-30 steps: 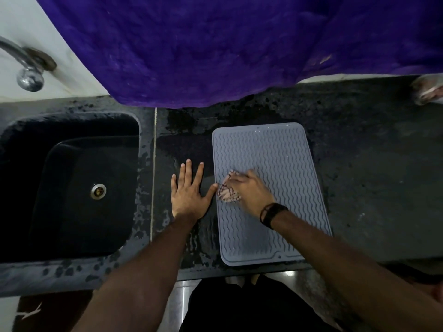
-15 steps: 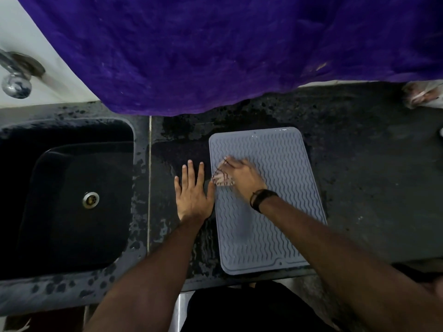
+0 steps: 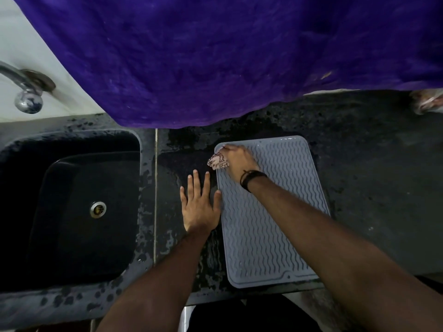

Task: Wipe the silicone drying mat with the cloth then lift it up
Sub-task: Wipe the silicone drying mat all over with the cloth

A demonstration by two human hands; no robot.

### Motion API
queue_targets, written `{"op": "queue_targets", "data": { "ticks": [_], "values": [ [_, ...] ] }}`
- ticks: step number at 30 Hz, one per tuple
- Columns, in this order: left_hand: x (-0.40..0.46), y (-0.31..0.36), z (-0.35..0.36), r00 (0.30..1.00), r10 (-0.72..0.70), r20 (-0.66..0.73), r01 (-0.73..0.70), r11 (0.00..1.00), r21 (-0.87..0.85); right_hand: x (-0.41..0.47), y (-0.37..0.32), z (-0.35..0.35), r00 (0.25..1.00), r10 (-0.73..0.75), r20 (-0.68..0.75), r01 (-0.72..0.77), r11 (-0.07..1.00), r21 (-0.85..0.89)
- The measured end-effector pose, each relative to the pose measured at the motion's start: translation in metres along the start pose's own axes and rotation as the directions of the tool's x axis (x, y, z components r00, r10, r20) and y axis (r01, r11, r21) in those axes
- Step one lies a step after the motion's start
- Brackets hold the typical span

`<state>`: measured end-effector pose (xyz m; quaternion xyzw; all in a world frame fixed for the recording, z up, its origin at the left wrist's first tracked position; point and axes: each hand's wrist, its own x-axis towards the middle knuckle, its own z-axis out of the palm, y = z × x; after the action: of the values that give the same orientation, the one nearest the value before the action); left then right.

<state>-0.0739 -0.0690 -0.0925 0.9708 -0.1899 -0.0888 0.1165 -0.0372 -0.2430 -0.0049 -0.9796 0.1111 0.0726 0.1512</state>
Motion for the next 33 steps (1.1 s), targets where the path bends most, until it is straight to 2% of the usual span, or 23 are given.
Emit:
{"op": "queue_targets", "data": {
  "ticks": [3, 6, 10, 12, 17, 22, 28, 33],
  "values": [
    [0.0, 0.0, 0.001, 1.0, -0.001, -0.012, 0.001, 1.0, 0.013, -0.007, 0.002, 0.007, 0.999, 0.011, 0.036, -0.009, 0.999, -0.031],
    [-0.001, 0.001, 0.002, 1.0, -0.006, -0.024, 0.006, 1.0, 0.024, -0.036, 0.007, 0.011, 0.997, -0.022, 0.079, 0.02, 0.999, 0.027],
    [0.0, -0.001, 0.001, 1.0, 0.006, 0.01, -0.006, 0.999, 0.047, -0.067, 0.013, 0.011, 0.981, -0.085, 0.177, 0.087, 0.996, -0.002],
    [0.0, 0.0, 0.0, 1.0, -0.002, 0.013, 0.001, 0.999, 0.045, -0.063, 0.014, 0.006, 0.984, -0.093, 0.152, 0.091, 0.996, 0.02],
    [0.0, 0.001, -0.001, 1.0, -0.015, 0.015, 0.015, 1.0, 0.013, -0.008, 0.005, -0.01, 0.999, -0.041, -0.015, 0.042, 0.997, 0.071],
    [0.0, 0.001, -0.001, 1.0, -0.012, 0.011, 0.012, 1.0, 0.012, 0.009, 0.008, -0.002, 1.0, -0.011, 0.027, 0.012, 1.0, -0.022],
    [-0.001, 0.001, -0.001, 1.0, -0.013, 0.005, 0.013, 1.0, 0.023, -0.044, 0.014, 0.007, 0.983, -0.047, 0.177, 0.052, 0.998, -0.026],
    [0.0, 0.001, -0.002, 1.0, -0.018, 0.007, 0.018, 1.0, 0.018, -0.073, 0.026, 0.01, 0.991, -0.086, 0.105, 0.08, 0.995, 0.055]
  ]
}}
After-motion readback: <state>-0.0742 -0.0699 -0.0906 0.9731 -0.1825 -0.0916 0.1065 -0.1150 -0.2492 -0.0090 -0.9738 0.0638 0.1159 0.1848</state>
